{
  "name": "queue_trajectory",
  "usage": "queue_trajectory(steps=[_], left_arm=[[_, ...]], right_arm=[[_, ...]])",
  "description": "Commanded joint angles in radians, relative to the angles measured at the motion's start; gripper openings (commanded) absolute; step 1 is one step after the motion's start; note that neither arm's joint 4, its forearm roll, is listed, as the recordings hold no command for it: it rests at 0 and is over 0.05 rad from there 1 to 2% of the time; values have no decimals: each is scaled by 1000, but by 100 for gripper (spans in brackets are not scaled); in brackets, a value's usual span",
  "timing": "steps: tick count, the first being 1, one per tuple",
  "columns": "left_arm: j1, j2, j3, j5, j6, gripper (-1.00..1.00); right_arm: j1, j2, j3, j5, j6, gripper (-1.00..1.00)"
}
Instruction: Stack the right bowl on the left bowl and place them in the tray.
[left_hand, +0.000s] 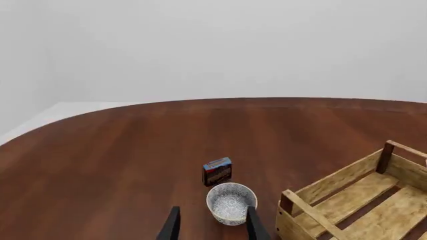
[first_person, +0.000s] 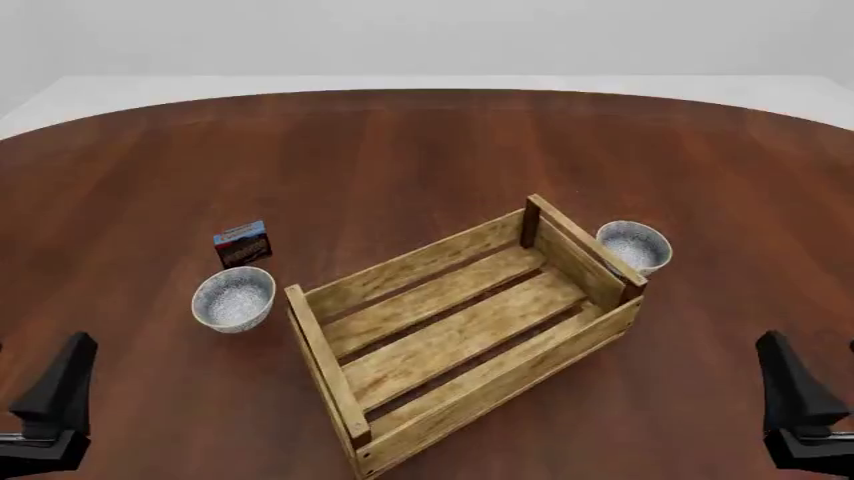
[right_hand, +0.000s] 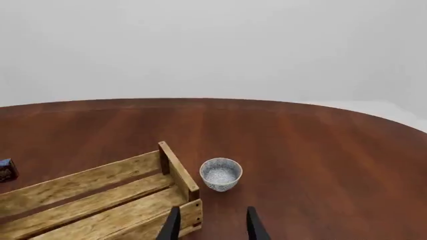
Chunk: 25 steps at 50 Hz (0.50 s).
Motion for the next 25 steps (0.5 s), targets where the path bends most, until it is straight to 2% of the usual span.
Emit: queue_trajectory(steps=[1,3,5,7,8,9,11,13,16,17,21,24,25], left_arm=[[-9,0,-5,2,8,100],[-13,-1,-6,2,10,100],[-15,-1,-6,1,9,100],[-15,-1,-7,1,8,100],[-16,-1,-7,0,7,100],[-16,-2,-9,0,10,100],[-21,-2,-9,-1,11,100],[-28,-2,-7,-2,14,100],[-32,-2,-5,-3,10,100],[-31,-2,-4,-5,10,100],[-31,-2,-6,-3,7,100],[-34,-2,-5,-5,4,100],[-34,-2,-3,-5,4,100]], right_arm=[[-20,77,-22,-29,8,100],[-23,123,-32,-50,24,100],[-73,174,-41,-80,21,100],[-72,224,-52,-98,17,100],[-79,270,-64,-113,36,100],[-86,337,-80,-131,31,100],[-58,370,-103,-128,17,100],[-53,411,-133,-122,40,100],[-66,485,-180,-122,0,100],[-75,539,-201,-124,4,100],[-65,558,-265,-83,-15,100],[-74,644,-320,-74,-41,100],[-78,722,-350,-70,-24,100]])
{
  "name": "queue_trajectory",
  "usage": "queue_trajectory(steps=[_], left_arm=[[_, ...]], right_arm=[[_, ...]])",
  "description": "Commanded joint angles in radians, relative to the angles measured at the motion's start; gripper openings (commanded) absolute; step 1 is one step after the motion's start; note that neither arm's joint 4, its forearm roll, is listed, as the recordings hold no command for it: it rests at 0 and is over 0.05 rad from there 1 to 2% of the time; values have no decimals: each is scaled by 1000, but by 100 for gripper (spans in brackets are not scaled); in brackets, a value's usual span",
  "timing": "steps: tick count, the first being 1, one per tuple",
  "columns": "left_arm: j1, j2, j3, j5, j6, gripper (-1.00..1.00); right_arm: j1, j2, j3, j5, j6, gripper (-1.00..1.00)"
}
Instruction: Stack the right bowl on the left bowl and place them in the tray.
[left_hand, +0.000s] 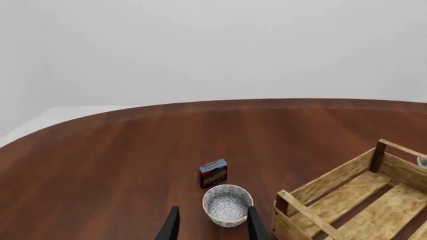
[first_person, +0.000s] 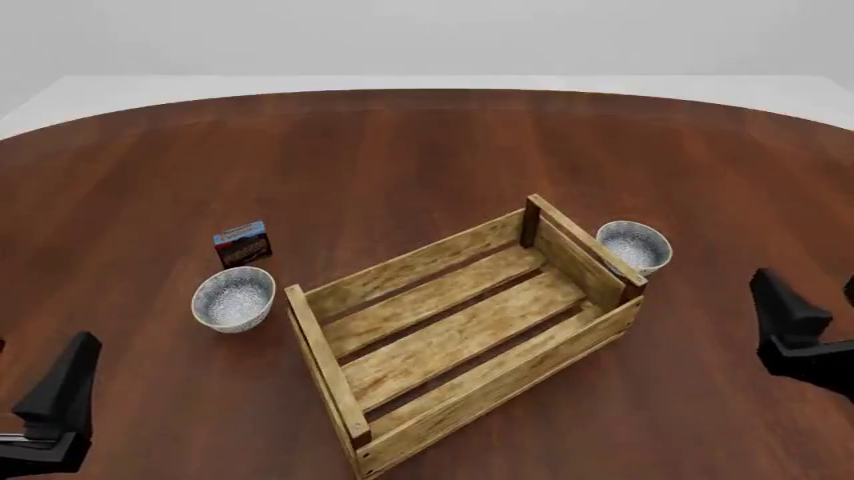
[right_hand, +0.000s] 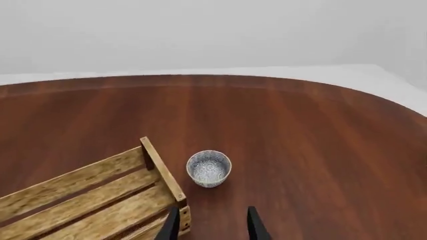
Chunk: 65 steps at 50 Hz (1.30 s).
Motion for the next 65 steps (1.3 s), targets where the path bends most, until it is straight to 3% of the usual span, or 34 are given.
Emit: queue_trajectory(steps=[1,9,10,12,16,18,20,23,30,39,65], left_arm=[[-9,0,1,-2,-6,100],[-17,0,5,1,-13,100],[-19,0,4,1,-14,100],[-21,0,2,0,-15,100],[-19,0,2,-2,-24,100],[-19,0,1,-2,-24,100],[-6,0,-2,1,1,100],[-7,0,-6,3,-1,100],[-8,0,-6,3,-2,100],[1,1,1,5,5,100],[4,4,-2,7,-20,100]], right_arm=[[-10,258,-174,23,-32,100],[1,382,-282,52,-30,100],[-27,429,-304,59,-71,100],[17,421,-324,73,-30,100],[3,472,-367,79,-43,100],[6,501,-382,83,-77,100],[23,513,-400,93,-53,100],[-6,571,-431,98,-83,100],[6,654,-501,120,-40,100],[3,798,-574,128,-24,100],[-25,1043,-699,128,-32,100]])
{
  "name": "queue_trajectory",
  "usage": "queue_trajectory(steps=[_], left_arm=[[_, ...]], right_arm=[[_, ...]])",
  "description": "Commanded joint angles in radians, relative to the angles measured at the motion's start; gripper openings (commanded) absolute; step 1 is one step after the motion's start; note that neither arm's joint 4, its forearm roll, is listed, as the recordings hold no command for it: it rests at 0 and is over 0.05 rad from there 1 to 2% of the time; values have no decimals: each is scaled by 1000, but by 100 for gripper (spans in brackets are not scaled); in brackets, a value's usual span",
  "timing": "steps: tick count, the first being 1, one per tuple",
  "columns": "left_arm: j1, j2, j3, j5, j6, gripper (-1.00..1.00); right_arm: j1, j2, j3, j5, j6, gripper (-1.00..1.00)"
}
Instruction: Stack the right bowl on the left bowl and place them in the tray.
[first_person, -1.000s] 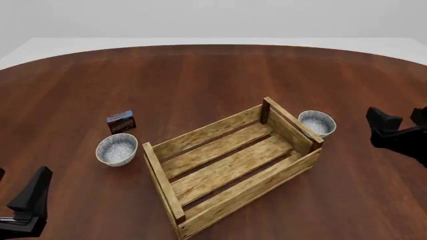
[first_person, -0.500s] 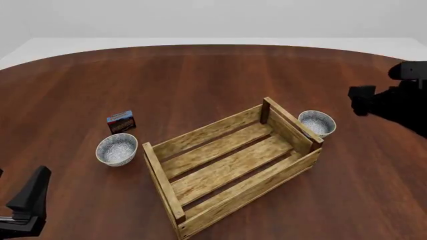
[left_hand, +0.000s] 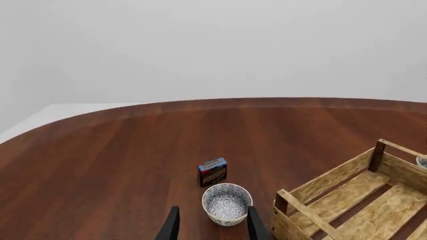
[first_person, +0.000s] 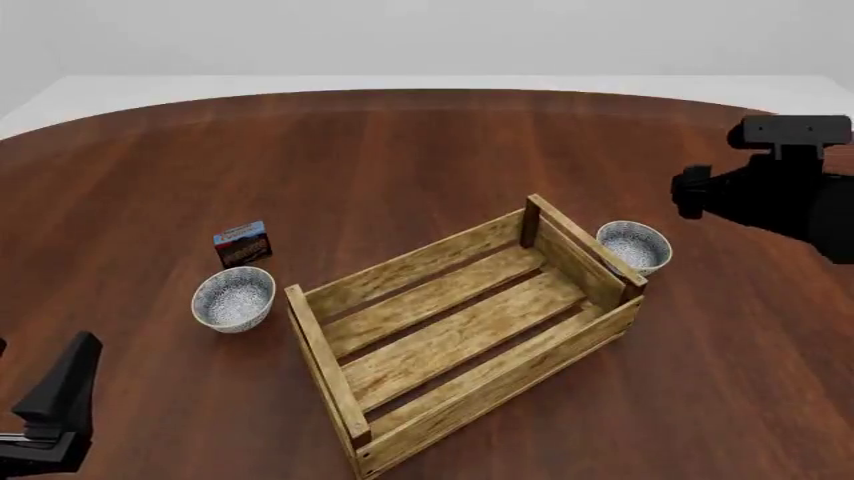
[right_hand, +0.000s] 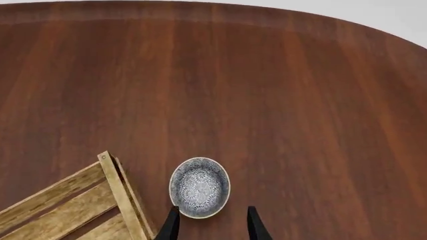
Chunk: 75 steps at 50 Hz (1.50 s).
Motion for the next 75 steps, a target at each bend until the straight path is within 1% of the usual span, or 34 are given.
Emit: queue_trajectory(steps=[1,4,6,10,12,13,17,28,51,58,67,75], left_arm=[[4,1,-1,2,-12,100],[5,9,1,-2,-9,100],[18,65,7,-41,11,100],[15,78,8,-55,8,100],[6,19,0,-12,-6,100],[5,11,-4,-1,-8,100],[4,5,-4,2,2,100],[2,-2,-7,5,-13,100],[-4,6,0,-8,-12,100],[-5,34,6,-37,-11,100],[-6,42,4,-47,-9,100],[-10,29,1,-34,-9,100]], right_arm=[[-9,102,-43,-8,2,100],[-6,126,-48,-14,5,100],[-8,146,-53,-19,5,100],[-8,167,-61,-22,6,100],[-9,176,-65,-23,6,100],[-9,179,-65,-23,5,100],[-10,196,-69,-28,6,100],[-18,273,-91,-50,12,100],[-33,440,-133,-107,30,100],[-41,502,-154,-125,32,100],[-48,560,-174,-141,34,100],[-47,591,-180,-152,40,100]])
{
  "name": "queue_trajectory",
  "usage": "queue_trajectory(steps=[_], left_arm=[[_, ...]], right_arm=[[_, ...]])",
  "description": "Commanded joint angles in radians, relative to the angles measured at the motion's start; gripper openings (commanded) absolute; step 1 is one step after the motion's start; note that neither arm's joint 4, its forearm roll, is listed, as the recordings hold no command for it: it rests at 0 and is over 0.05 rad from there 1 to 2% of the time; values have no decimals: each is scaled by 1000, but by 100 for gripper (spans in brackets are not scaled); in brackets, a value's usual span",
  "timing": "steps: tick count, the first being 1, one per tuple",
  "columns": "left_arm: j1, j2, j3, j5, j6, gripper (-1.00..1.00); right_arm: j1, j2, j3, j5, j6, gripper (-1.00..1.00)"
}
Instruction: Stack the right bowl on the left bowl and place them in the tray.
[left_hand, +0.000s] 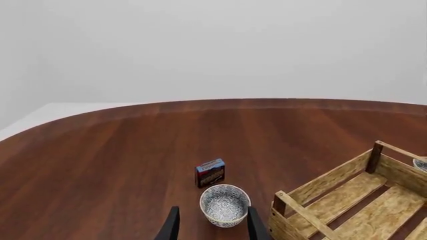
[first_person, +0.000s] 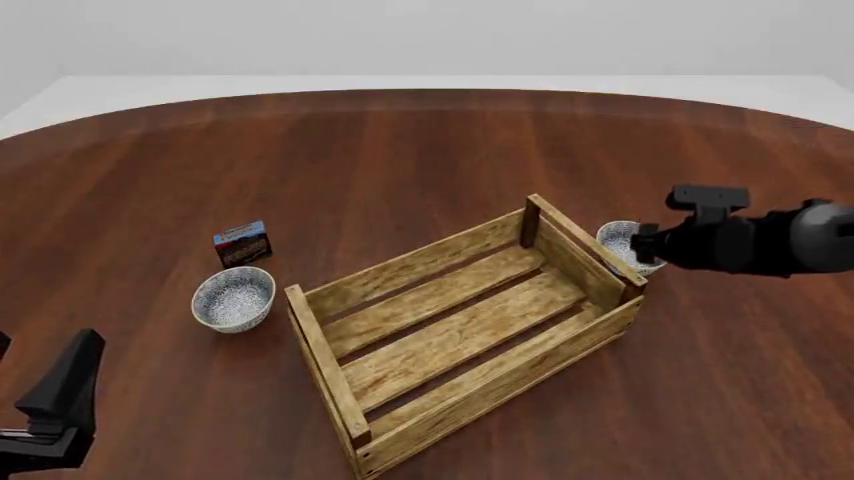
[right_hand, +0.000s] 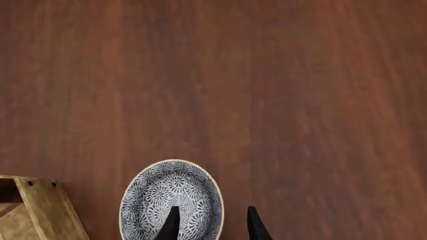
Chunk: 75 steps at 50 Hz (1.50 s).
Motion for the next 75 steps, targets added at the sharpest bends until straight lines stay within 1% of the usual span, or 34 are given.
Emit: queue_trajectory(steps=[1,27,28,29,30,41,47,52,62,67,75], left_arm=[[-3,-3,-3,2,1,100],[-2,-24,-5,21,-7,100],[-2,-24,-3,20,-7,100],[-2,-24,-3,20,-7,100],[-2,-23,-4,19,-7,100],[-3,-25,-4,21,-12,100],[-3,-31,-9,29,-13,100],[-3,-32,-8,28,-14,100],[-3,-33,-11,32,-16,100],[-2,-34,-12,32,-17,100],[-2,-33,-13,32,-16,100]], right_arm=[[-3,60,-16,-19,6,100],[-5,137,-26,-55,11,100],[-15,128,-23,-60,10,-100],[-12,128,-23,-53,3,-100],[-3,119,-16,-53,11,-100],[-6,81,2,-50,-3,-100],[-11,32,22,-47,-13,-100],[-23,-28,41,-47,-30,-100],[-29,-133,75,-51,-21,-100],[-36,-192,92,-48,-28,-100],[-28,-313,134,-56,-16,-100]])
